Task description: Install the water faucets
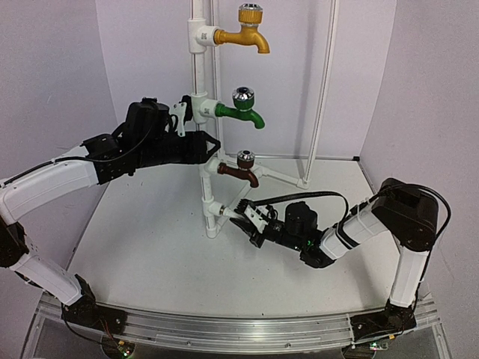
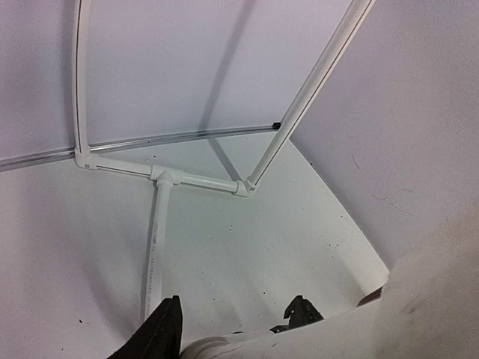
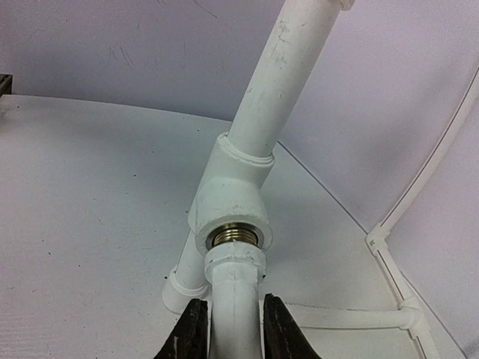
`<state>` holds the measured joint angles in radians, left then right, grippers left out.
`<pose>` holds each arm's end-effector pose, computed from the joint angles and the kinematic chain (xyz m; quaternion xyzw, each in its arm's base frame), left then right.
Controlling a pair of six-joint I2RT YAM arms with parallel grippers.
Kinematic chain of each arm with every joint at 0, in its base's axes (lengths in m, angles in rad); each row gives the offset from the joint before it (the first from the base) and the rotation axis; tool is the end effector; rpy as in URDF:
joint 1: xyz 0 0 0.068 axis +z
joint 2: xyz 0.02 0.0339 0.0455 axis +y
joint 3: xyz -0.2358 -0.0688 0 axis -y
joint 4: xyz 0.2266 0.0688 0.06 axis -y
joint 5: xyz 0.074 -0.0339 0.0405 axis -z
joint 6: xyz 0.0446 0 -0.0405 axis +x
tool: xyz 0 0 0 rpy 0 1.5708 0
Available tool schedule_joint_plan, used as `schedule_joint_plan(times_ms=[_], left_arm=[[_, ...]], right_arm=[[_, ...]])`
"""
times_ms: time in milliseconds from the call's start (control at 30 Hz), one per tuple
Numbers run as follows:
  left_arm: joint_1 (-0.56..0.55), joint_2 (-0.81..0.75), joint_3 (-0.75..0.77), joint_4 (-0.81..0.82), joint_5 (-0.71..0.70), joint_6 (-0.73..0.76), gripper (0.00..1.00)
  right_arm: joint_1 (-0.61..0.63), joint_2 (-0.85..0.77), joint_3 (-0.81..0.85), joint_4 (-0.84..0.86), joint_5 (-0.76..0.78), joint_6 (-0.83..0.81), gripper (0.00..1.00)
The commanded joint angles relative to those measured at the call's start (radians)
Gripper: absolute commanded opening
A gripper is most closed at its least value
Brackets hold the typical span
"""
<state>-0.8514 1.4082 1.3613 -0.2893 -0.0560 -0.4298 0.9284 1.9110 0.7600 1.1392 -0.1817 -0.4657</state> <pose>0.2146 -0.2412 0.3564 0.1547 0.8005 -0.3275 0.4775 0.2114 0.2960 0.1519 -0.5036 0.5022 0.2233 0.6666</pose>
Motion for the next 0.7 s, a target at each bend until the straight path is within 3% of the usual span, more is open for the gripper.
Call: schedule_joint_plan(times_ms=[0,667], left_arm=[[-0.041,0.009,0.042,-0.096,0.073,-0.049,0.00],[-0.053,0.006,0.044,-0.096,0.070,-0.050,0.00]], right_arm=[[-0.044,-0.062,0.088,0.083,-0.008,0.114,0.00],[-0.091,-0.011,0.143,0.056,-0.109,0.301,0.00]])
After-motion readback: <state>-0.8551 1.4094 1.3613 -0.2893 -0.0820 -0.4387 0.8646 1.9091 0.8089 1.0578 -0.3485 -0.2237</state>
